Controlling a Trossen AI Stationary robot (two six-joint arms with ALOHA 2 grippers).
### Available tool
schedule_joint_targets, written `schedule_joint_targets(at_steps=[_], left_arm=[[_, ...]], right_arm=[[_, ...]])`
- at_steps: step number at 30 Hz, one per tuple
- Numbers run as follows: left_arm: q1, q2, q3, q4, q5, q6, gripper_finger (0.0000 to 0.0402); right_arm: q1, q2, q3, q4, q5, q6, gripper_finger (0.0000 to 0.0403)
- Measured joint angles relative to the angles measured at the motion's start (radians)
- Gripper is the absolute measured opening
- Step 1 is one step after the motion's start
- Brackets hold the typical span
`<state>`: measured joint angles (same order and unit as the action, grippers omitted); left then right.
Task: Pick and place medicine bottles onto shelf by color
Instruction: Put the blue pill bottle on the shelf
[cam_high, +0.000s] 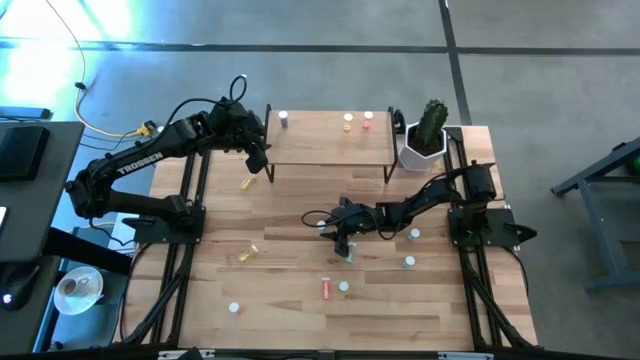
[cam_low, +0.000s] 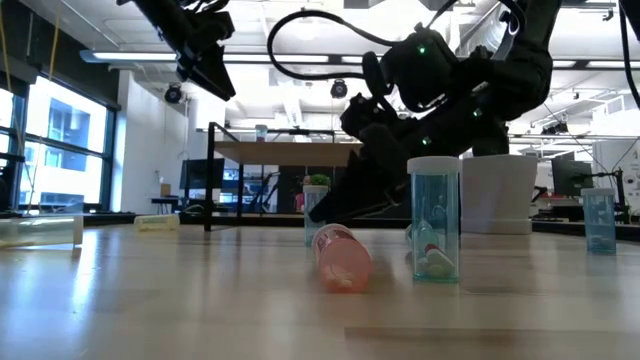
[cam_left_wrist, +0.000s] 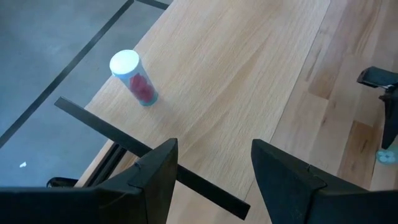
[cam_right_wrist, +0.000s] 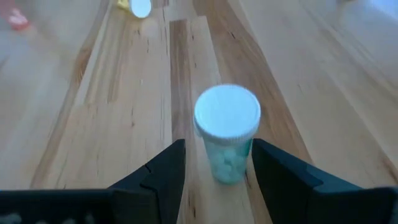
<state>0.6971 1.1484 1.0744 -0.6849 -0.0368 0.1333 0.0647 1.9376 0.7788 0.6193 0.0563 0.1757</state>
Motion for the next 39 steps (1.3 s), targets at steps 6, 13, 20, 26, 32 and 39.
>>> schedule_joint_targets(at_steps=[6,13,20,26,32,39], left_arm=[[0.000,0.000,0.000,0.000,0.000,0.000,0.0195],[0.000,0.000,0.000,0.000,0.000,0.000,0.0195],[0.000,0.000,0.000,0.000,0.012,-0.003,0.0195],[-0.011,0.000,0.000,-0.023,0.177,-0.028,0.0195],[-0.101,0.000,0.000,-0.036,0.254,-0.043,0.0195],[-0.239,0.000,0.000,-0.091,0.254,0.038,0.0195]], right_arm=[[0.000,0.001,0.000,0.001,0.003,0.007,0.0149],[0.000,0.001,0.000,0.001,0.004,0.007,0.0098],[0.000,0.001,0.000,0.011,0.004,0.027,0.0082],[-0.010,0.001,0.017,0.037,-0.009,0.117,0.0082],[-0.011,0.001,0.153,-0.127,-0.052,0.133,0.0081],[-0.018,0.001,0.315,-0.365,-0.054,0.134,0.0081]])
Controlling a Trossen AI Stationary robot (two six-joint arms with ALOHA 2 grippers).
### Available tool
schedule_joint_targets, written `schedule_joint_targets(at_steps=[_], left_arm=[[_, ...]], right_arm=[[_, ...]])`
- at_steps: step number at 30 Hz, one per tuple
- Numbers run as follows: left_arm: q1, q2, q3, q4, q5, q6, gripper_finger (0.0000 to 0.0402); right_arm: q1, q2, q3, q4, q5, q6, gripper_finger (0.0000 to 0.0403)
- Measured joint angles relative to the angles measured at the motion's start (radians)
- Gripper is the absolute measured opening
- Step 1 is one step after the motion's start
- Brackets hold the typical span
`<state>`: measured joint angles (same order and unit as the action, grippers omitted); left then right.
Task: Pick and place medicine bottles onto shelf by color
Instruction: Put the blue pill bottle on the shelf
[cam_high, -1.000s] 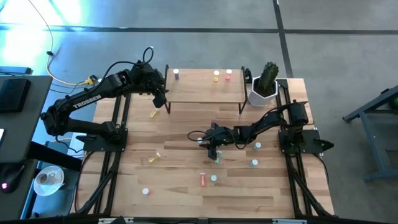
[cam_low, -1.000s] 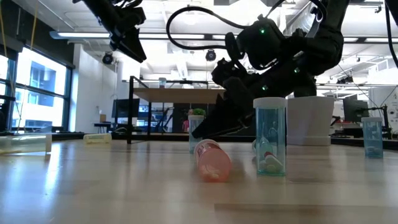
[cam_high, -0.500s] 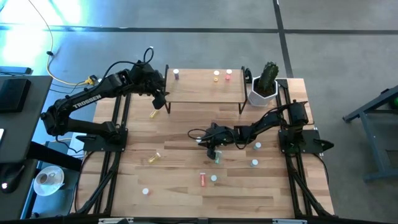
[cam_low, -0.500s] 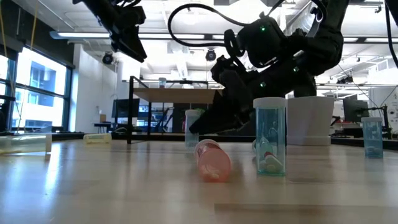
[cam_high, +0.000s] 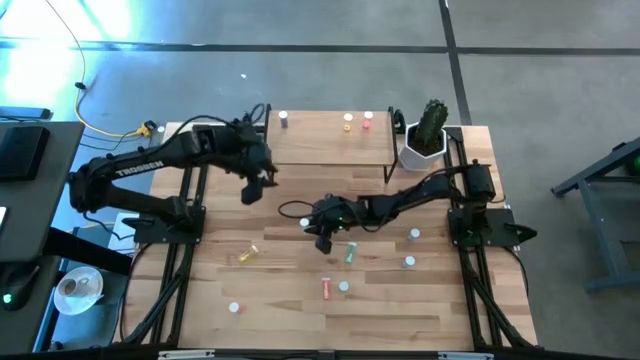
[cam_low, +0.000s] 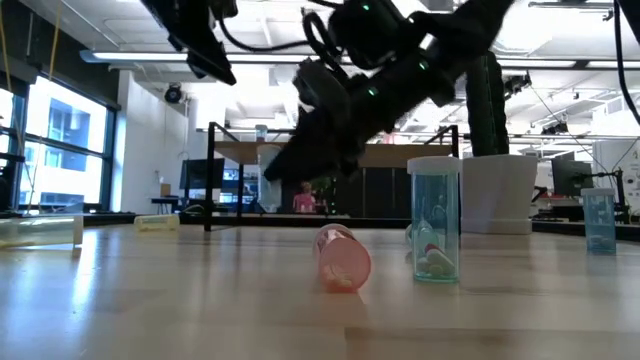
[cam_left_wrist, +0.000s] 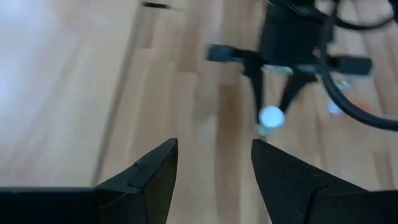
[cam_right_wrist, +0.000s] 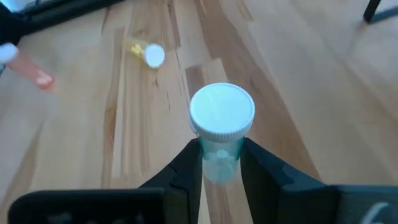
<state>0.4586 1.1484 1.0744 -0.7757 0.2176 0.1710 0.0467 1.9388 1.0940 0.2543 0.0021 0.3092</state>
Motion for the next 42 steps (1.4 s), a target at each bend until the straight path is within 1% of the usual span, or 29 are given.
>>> schedule_joint_targets(at_steps=[2,8,12,17,26,42], left_arm=[[-0.038,0.000,0.000,-0.010,0.000,0.007,0.0195],[-0.133,0.000,0.000,-0.014,-0.016,0.005,0.0195],[-0.178,0.000,0.000,-0.014,-0.017,0.004,0.0195],[-0.213,0.000,0.000,-0.014,-0.019,-0.003,0.0195],[-0.232,0.000,0.000,-0.004,-0.020,-0.046,0.0195],[-0.227,0.023,0.000,0.026,-0.023,-0.090,0.0195]], right_arm=[[-0.006,0.000,0.029,-0.024,-0.005,0.001,0.0081],[-0.021,0.000,0.120,-0.062,-0.063,0.005,0.0081],[-0.021,0.000,0.206,-0.163,-0.063,-0.004,0.0081],[-0.021,0.000,0.307,-0.277,-0.036,-0.054,0.0081],[-0.021,0.000,0.389,-0.296,-0.032,-0.109,0.0081],[-0.046,0.000,0.427,-0.303,-0.032,-0.118,0.0081]])
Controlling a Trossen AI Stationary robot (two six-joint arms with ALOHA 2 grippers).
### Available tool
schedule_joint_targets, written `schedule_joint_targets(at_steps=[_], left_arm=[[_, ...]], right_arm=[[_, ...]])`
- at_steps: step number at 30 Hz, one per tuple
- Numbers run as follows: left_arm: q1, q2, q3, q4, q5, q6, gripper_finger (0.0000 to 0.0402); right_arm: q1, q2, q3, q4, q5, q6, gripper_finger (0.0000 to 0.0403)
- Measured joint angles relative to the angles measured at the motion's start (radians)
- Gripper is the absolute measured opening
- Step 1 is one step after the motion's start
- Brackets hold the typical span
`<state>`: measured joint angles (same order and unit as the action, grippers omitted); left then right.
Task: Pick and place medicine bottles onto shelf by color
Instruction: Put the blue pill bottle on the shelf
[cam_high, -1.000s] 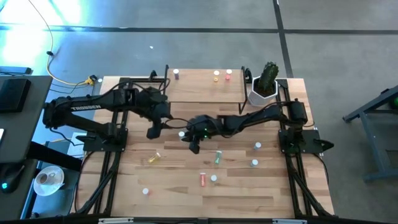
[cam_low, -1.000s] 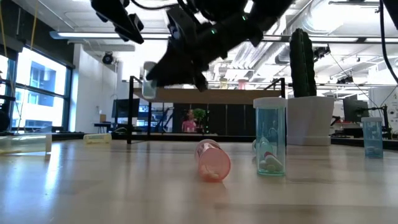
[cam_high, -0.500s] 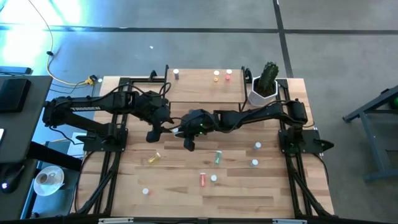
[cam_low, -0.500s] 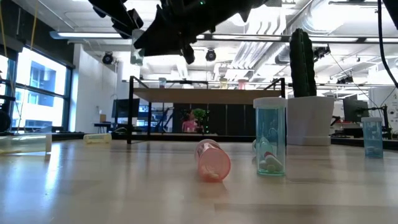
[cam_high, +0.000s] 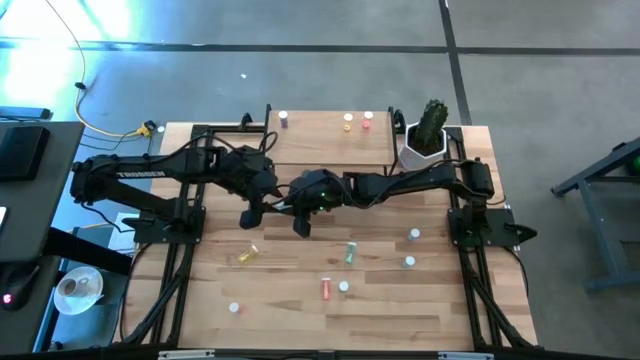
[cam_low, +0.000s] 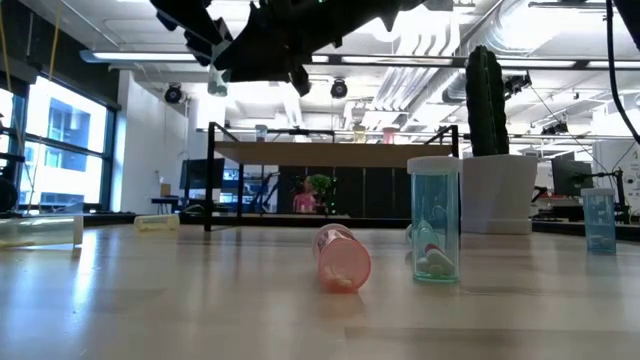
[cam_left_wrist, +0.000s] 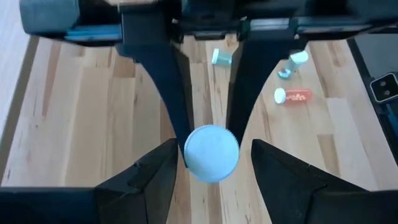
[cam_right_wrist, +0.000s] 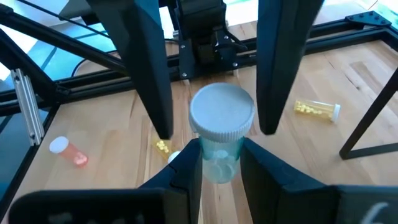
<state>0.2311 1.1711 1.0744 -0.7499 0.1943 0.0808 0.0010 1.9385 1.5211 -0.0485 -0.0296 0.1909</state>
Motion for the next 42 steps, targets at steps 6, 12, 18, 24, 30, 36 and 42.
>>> schedule_joint_targets(at_steps=[6,12,18,24,30,36,42], left_arm=[[0.004,0.020,0.000,0.000,0.000,-0.001,0.0193],[0.004,0.026,0.000,0.000,0.000,0.000,0.0160],[0.004,0.027,0.000,-0.001,0.000,0.001,0.0119],[0.004,0.027,0.000,-0.001,0.000,0.007,0.0104],[0.004,0.027,0.000,-0.001,0.000,0.008,0.0113],[0.004,0.027,0.000,-0.001,0.001,0.009,0.0114],[0.004,0.027,0.000,0.001,0.003,0.009,0.0115]], right_arm=[[-0.001,0.000,0.000,-0.002,0.000,0.008,0.0081],[-0.001,0.000,0.000,-0.006,0.000,0.007,0.0081],[-0.001,0.000,0.000,-0.008,0.000,0.006,0.0081],[-0.001,0.000,0.000,-0.012,0.000,0.007,0.0081],[-0.001,-0.001,0.000,-0.021,0.000,0.009,0.0081],[-0.001,-0.001,0.000,-0.028,0.000,0.010,0.0103],[-0.009,-0.014,-0.001,-0.069,-0.001,0.009,0.0169]])
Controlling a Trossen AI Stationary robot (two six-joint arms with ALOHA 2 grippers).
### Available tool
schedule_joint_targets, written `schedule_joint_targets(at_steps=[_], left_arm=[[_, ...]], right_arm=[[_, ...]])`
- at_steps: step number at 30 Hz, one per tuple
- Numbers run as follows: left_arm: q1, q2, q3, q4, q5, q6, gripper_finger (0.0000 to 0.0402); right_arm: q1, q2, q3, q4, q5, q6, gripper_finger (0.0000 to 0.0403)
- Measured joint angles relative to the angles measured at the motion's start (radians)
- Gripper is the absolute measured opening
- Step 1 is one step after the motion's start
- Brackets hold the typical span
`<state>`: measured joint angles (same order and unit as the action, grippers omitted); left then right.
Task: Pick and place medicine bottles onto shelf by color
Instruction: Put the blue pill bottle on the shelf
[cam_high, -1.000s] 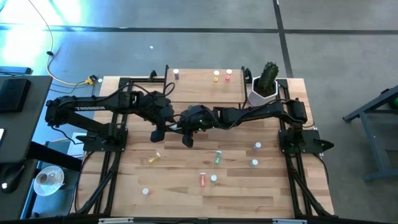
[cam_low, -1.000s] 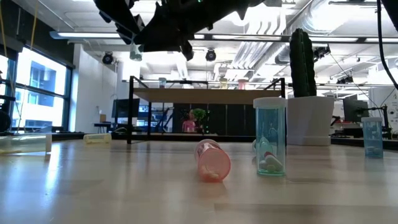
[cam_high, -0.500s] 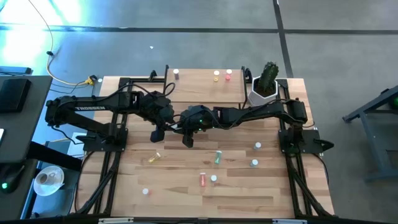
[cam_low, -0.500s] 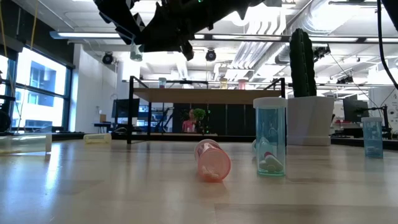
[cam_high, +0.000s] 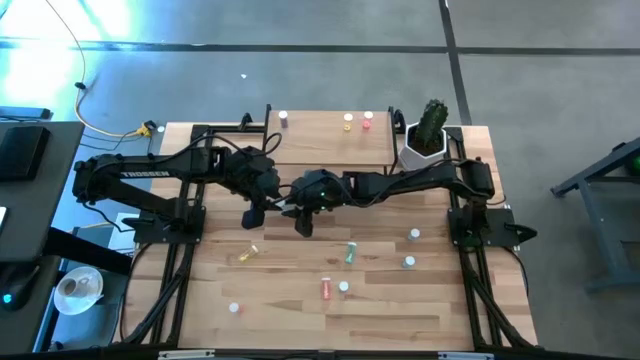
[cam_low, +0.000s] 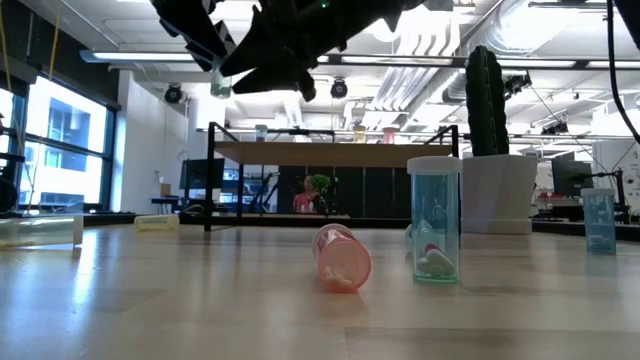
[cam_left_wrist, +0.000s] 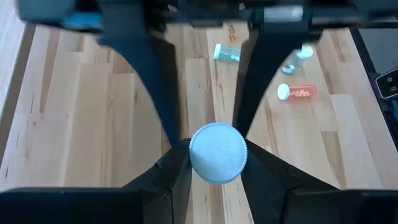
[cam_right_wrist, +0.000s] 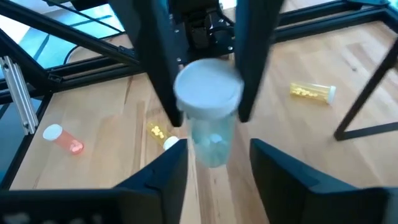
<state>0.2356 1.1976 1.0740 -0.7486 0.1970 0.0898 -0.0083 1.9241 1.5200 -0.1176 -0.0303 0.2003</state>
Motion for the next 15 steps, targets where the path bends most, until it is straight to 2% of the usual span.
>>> schedule_joint_targets(at_steps=[4,9,15], left_arm=[[0.000,0.000,0.000,0.003,-0.032,0.000,0.0115],[0.008,0.000,0.000,0.018,-0.101,0.000,0.0115],[0.068,0.000,0.000,0.125,-0.114,0.022,0.0115]], right_arm=[[-0.020,-0.051,0.000,-0.066,0.000,0.005,0.0190],[-0.027,-0.117,0.000,-0.139,0.003,-0.035,0.0192],[-0.050,-0.227,0.000,-0.220,0.029,-0.096,0.0193]])
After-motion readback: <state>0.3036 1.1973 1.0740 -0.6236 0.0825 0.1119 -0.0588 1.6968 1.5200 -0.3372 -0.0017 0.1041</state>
